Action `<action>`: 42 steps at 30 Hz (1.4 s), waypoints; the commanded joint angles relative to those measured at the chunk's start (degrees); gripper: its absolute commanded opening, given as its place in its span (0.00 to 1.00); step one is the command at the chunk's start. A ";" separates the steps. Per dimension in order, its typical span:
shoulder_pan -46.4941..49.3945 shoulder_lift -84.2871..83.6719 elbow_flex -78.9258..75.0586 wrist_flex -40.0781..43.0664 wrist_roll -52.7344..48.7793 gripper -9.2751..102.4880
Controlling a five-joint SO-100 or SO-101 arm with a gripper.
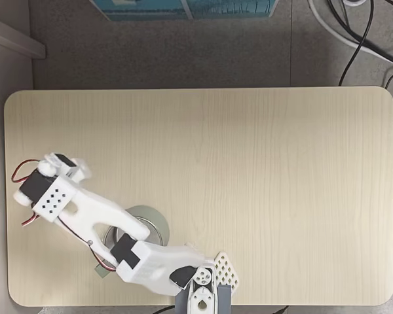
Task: Grasp a dressing and put it in the cup.
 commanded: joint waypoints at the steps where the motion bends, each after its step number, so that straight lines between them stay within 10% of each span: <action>1: -1.41 1.85 4.75 2.11 -0.44 0.29; 24: 1.41 20.57 18.81 2.11 -0.97 0.28; 30: 1.14 21.01 19.34 2.20 -2.29 0.09; 42: 1.05 15.38 18.28 2.37 -0.88 0.08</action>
